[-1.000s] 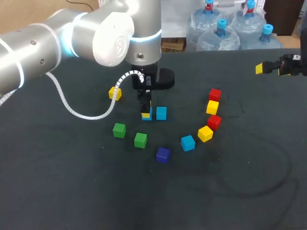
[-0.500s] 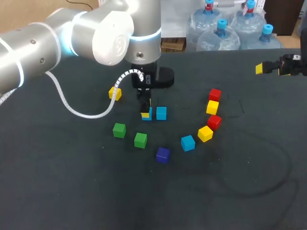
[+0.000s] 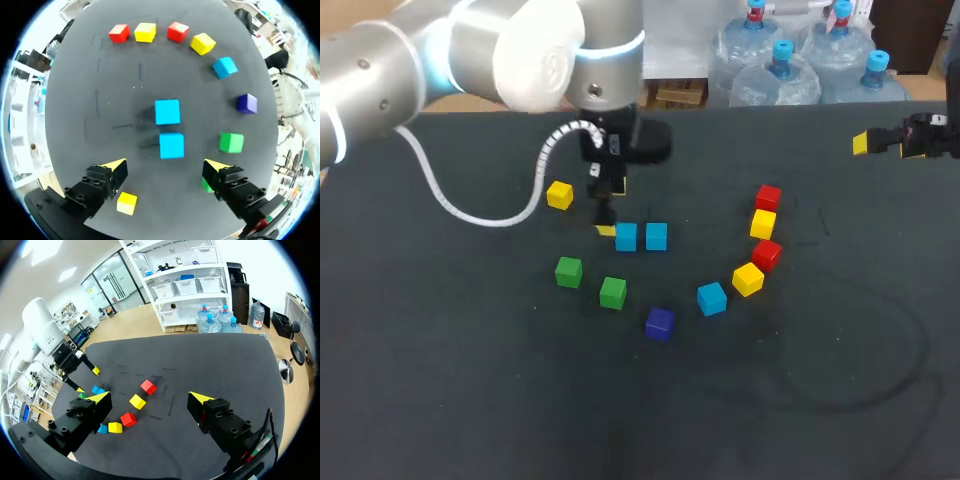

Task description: Place the blue cubes, place green cubes on the blue cubes, place the yellow cubes on the green cubes, then place the red cubes on the yellow cubes, and place purple cube on the red cubes.

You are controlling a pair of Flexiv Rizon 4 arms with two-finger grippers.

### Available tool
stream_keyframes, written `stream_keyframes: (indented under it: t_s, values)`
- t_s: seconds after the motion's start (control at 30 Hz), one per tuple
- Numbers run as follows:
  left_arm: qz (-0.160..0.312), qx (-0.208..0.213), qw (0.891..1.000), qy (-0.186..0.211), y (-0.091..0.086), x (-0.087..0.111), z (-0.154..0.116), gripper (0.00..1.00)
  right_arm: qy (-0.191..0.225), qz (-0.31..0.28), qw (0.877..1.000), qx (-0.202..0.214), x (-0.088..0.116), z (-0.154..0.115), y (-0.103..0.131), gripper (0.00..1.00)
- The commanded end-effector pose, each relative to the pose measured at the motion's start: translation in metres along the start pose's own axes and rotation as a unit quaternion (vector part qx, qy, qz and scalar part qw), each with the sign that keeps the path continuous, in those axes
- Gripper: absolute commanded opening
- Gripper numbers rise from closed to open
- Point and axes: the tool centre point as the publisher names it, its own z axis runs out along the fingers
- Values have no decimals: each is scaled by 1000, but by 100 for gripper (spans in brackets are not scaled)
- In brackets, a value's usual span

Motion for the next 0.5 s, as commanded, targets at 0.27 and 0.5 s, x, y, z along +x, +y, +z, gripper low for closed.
stream_keyframes:
  t_s: [0.27, 0.5]
  values:
    - [28, -38, 993, -112, -18, 67, -18, 100, 0, 0, 1000, 2, 0, 0, 1, 100]
    - [46, -79, 983, -160, -31, 101, -39, 100, 0, 0, 1000, 2, 0, 0, 1, 100]
